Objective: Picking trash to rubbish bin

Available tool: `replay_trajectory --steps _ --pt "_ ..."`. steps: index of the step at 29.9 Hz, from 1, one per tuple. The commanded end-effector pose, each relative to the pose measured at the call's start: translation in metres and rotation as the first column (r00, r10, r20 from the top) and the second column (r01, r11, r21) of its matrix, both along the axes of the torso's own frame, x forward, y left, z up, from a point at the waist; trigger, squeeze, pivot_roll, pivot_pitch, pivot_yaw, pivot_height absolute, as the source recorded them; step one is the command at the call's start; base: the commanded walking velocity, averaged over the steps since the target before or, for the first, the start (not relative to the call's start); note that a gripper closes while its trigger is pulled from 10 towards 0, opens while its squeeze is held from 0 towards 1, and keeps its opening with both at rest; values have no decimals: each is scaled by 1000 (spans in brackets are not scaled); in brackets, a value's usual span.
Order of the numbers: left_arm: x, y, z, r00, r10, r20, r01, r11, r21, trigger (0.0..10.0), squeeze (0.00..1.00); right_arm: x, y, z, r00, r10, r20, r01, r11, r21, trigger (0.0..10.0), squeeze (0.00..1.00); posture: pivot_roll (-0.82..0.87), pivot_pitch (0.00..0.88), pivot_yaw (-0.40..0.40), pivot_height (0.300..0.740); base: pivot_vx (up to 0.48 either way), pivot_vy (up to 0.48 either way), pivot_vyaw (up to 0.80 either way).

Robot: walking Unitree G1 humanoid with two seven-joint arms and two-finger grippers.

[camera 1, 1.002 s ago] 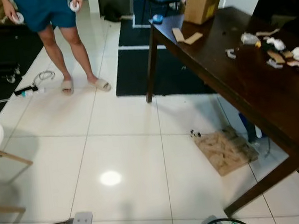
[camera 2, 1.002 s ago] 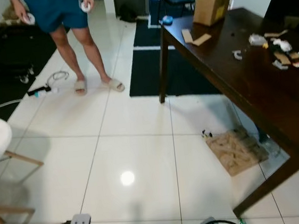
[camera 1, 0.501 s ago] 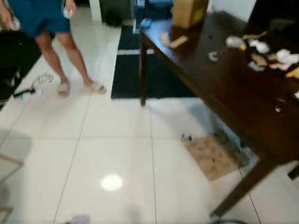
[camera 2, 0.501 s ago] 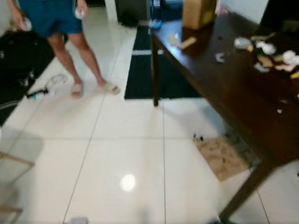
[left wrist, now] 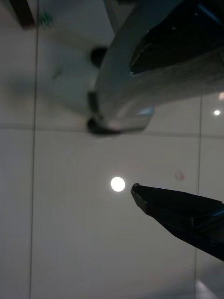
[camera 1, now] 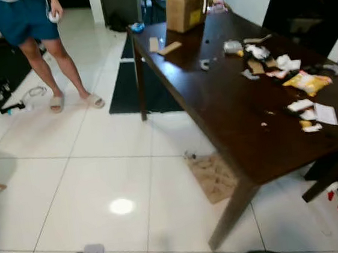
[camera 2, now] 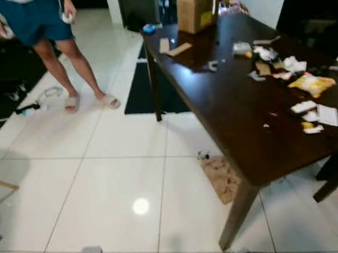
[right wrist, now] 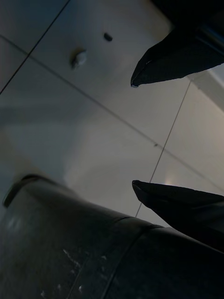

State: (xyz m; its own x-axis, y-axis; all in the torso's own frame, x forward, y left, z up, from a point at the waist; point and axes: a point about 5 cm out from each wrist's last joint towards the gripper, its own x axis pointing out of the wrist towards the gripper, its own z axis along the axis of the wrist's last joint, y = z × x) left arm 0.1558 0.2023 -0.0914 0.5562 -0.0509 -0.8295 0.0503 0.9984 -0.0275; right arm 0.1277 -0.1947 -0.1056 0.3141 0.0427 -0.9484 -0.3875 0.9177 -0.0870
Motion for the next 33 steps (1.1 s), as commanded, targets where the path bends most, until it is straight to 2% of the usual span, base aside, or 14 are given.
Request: replay_trajectory --steps 1,15,18,21,22,24,25,26,27,28,29,30,31,33 --pt "-6 1 -2 1000 -7 -22 7 1000 4 10000 0 -1 6 -1 1000 2 -10 -1 1000 17 10000 0 126 85 -42 740 0 -461 0" --pt "-8 0 -3 1000 -5 -24 5 1000 0 10000 0 1 10 -1 1000 8 -6 -8 1000 18 10000 0 125 93 -40 740 0 -463 0" --pt "-8 0 -3 1000 -5 -24 5 1000 1 10000 0 6 -1 2 999 -30 40 33 997 -63 10000 0 126 95 -39 740 0 -461 0" --pt "-8 1 -3 1000 -2 -20 2 1000 5 10000 0 26 -25 13 963 -203 177 230 962 -148 10000 0 130 102 -38 740 0 -458 0" --pt "-8 1 -3 1000 -2 -20 2 1000 5 10000 0 26 -25 13 963 -203 177 230 962 -148 10000 0 130 102 -38 740 0 -450 0" --pt "-7 2 -2 1000 -1 -4 1 1000 11 10000 0 45 -43 25 872 -397 286 440 892 -105 10000 0 132 106 -37 740 0 0 0" --pt "-5 3 -1 1000 14 9 -15 1000 9 10000 0 58 -54 35 779 -520 349 567 823 -41 10000 0 132 106 -37 740 0 0 0" --pt "-5 3 -1 1000 14 9 -15 1000 9 10000 0 58 -54 35 779 -520 349 567 823 -41 10000 0 132 106 -37 740 0 0 0" --pt "-4 6 0 999 39 27 -39 999 3 10000 0 71 -68 47 668 -615 419 670 742 23 10000 0 134 110 -35 740 0 0 0" --pt "-2 8 1 998 57 38 -57 998 -1 10000 0 79 -78 56 591 -664 458 723 688 65 10000 0 134 110 -35 740 0 0 0" --pt "-2 8 1 998 57 38 -57 998 -1 10000 0 79 -78 56 591 -664 458 723 688 65 10000 0 134 110 -35 740 0 0 0" --pt "-1 10 3 996 75 50 -75 997 -4 10000 0 87 -89 65 526 -684 505 759 646 85 10000 0 136 113 -35 740 0 0 0" --pt "1 12 4 995 83 62 -83 997 -2 10000 0 95 -101 77 492 -665 562 771 633 73 10000 0 137 114 -35 740 0 0 0" --pt "3 13 5 994 85 71 -85 996 -2 10000 0 102 -111 88 474 -627 619 775 631 46 10000 0 138 116 -35 740 0 0 0"
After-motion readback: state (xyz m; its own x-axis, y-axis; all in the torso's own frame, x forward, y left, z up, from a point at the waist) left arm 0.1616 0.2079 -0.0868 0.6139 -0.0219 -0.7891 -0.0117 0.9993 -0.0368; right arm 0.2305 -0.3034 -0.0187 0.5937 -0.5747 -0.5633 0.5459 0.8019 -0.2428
